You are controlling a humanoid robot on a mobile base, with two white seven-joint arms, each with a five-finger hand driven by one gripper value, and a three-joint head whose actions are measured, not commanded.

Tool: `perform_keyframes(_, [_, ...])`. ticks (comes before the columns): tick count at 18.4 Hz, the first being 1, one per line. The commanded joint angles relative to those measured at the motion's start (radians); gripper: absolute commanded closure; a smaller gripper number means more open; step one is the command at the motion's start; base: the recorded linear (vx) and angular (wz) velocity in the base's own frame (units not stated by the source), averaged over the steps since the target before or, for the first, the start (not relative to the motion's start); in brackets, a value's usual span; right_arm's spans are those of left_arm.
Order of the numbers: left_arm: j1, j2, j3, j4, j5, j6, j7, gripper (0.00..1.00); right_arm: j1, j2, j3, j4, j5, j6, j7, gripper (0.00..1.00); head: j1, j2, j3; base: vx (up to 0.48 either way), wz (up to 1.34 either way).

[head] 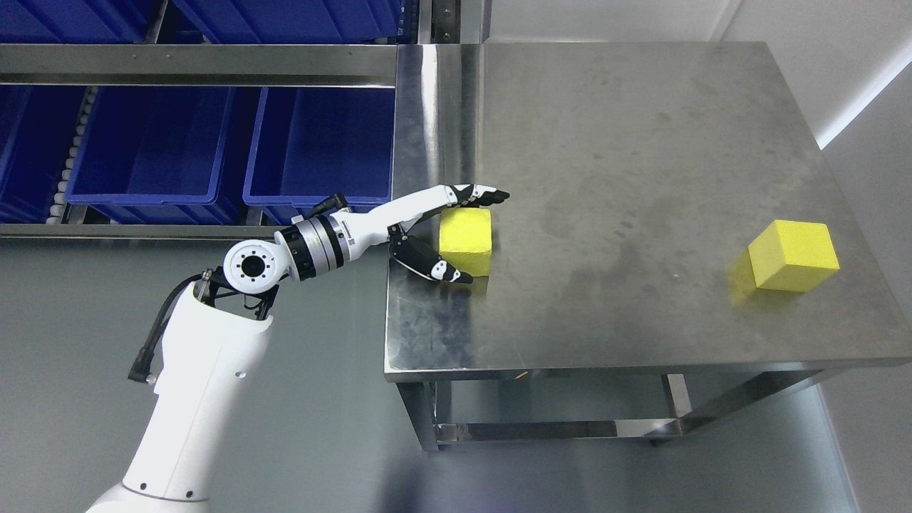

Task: Move yellow foam block to right shelf middle
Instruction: 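Close the left hand around the yellow foam cube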

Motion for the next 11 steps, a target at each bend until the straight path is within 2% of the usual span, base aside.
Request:
perform_keyframes(1, [-0.016,-0.016,-0.025,0.09,-0.009,-0.015,-0.002,0.37,0.002,-0.017,0.0,-0.017,0.003,0.001,0.0,0.0,0.0,0.0,0.0,0.0,0.0])
perform_keyframes(4, [-0.009,-0.063,0.053,0.09,-0.008,-0.084,-0.002,0.57,0.002,-0.017,-0.001,-0.017,0.003,0.001,0.0,0.0,0.0,0.0,0.0,0.0,0.0])
perform_keyframes(6, [-0.01,-0.104,0.101,0.082,-0.008,-0.097,-0.002,0.58,0.002,-0.017,0.0,-0.017,0.005,0.001,0.0,0.0,0.0,0.0,0.0,0.0,0.0])
perform_keyframes(8, [-0.013,-0.107,0.19,0.055,0.019,-0.101,0.001,0.58,0.002,-0.017,0.0,-0.017,0.003,0.001,0.0,0.0,0.0,0.0,0.0,0.0,0.0])
perform_keyframes(9, [-0.019,-0.107,0.214,0.032,0.073,-0.1,0.013,0.58,0.002,-0.017,0.0,-0.017,0.003,0.001,0.0,0.0,0.0,0.0,0.0,0.0,0.0])
perform_keyframes(11, [-0.025,-0.107,0.254,-0.002,0.286,-0.101,0.094,0.58,0.002,-0.017,0.0,-0.017,0.003,0.001,0.0,0.0,0.0,0.0,0.0,0.0,0.0])
